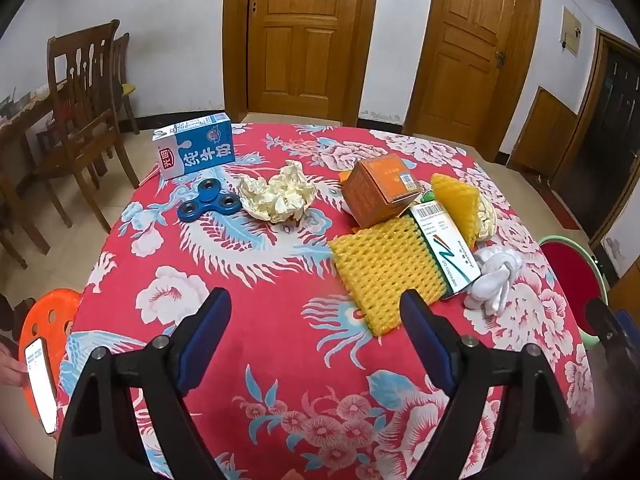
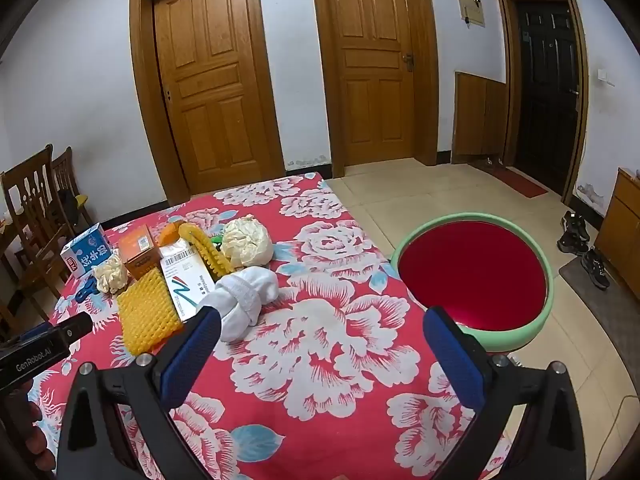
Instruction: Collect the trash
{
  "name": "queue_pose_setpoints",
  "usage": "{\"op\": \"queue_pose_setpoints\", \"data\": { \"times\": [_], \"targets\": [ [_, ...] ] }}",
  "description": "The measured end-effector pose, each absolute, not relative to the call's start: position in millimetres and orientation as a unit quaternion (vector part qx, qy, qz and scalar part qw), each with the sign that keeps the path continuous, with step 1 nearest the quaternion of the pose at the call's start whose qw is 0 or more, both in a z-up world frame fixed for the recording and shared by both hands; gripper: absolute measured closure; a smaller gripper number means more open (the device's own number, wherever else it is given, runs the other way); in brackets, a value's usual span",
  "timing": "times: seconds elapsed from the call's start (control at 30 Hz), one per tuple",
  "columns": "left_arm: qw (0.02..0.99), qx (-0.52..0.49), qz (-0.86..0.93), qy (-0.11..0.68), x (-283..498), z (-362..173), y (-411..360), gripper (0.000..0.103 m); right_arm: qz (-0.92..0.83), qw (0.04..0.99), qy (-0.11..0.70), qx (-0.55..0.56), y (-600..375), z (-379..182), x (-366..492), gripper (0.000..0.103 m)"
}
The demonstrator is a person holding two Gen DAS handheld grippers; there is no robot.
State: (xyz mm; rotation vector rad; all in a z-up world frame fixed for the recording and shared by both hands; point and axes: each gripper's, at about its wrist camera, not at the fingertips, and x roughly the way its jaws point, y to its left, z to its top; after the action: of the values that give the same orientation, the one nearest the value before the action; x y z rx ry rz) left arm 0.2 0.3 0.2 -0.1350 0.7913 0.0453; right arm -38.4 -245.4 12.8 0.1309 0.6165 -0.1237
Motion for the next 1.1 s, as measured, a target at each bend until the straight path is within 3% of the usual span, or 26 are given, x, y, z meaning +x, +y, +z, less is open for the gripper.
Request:
{"op": "queue_pose_setpoints", "data": {
  "times": [1.1],
  "targets": [
    [0.922, -0.065, 0.022, 0.381, -0.9, 0.9, 0.2, 0.017, -0.063, 0.949, 0.301, 0.066, -245.7, 18.3, -40.6, 0.0]
  ]
}}
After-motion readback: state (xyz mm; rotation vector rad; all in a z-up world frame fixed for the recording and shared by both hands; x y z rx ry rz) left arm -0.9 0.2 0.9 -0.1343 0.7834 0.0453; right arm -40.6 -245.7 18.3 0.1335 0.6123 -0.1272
